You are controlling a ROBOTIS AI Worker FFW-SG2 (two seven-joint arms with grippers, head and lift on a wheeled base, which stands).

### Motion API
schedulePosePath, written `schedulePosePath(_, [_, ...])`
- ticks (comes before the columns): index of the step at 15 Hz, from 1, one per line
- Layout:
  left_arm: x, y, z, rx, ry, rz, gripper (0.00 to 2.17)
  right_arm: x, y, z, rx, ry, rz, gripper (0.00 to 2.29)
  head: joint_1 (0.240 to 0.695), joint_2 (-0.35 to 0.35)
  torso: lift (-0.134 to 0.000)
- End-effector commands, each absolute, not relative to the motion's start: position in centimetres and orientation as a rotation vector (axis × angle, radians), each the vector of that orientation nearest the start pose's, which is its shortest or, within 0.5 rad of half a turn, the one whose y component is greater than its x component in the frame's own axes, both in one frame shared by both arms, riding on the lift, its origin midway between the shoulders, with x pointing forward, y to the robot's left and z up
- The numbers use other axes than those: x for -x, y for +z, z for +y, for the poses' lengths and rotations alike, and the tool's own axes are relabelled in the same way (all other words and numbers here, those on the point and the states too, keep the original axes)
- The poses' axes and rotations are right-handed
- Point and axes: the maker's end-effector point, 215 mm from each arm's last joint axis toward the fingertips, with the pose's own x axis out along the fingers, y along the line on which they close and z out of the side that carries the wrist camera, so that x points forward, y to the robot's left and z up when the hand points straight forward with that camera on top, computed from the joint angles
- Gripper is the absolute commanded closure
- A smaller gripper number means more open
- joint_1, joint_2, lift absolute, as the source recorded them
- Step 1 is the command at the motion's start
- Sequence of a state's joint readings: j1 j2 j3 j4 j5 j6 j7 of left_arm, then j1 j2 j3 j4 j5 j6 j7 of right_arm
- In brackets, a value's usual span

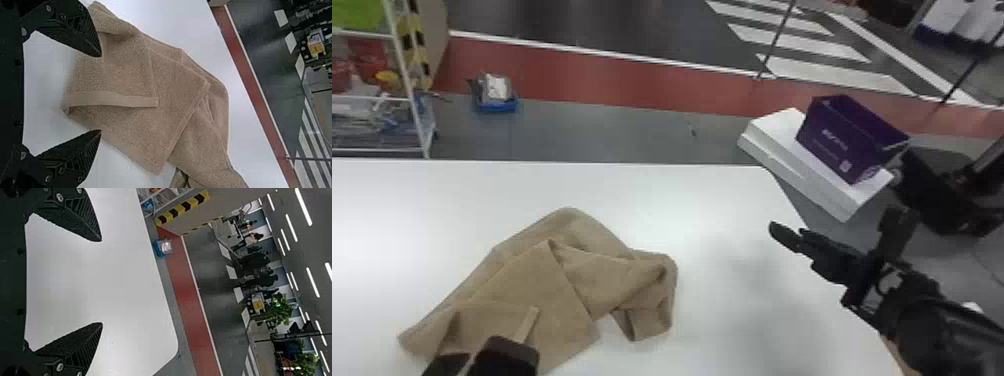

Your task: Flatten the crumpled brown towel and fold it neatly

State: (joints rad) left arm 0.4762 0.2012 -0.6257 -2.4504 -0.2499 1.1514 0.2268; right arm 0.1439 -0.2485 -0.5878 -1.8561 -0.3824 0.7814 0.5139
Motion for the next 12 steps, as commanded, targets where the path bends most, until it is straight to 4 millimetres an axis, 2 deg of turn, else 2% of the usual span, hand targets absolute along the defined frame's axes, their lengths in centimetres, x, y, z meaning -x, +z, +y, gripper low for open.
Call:
schedulePosePath(1, [-32.0, -43.1, 6.2, -0.396, -0.277, 0.684, 0.29, -48.1, -37.3, -45.6, -0.3, 0.073, 0.396, 0.13, 0.695, -0.35, -0.124])
schedulePosePath(3, [-32.5, -43.0, 5.0, -0.386, -0.297, 0.68, 0.36, -48.2, -37.1, -45.9, -0.304, 0.069, 0.394, 0.13, 0.695, -0.35, -0.124])
schedulePosePath(6, [-32.6, -44.7, 5.6, -0.432, -0.283, 0.737, 0.46, -48.1, -36.7, -46.1, -0.32, 0.071, 0.383, 0.13, 0.695, -0.35, -0.124])
schedulePosePath(9, [-33.4, -44.5, 6.7, -0.451, -0.252, 0.735, 1.15, -48.0, -36.7, -46.3, -0.327, 0.07, 0.378, 0.13, 0.695, -0.35, -0.124])
schedulePosePath(11, [-34.2, -44.1, 8.7, -0.472, -0.182, 0.725, 1.65, -47.9, -36.9, -46.3, -0.331, 0.07, 0.378, 0.13, 0.695, -0.35, -0.124])
schedulePosePath(12, [-34.5, -43.7, 9.8, -0.468, -0.159, 0.722, 1.65, -47.9, -37.1, -46.3, -0.333, 0.069, 0.381, 0.13, 0.695, -0.35, -0.124])
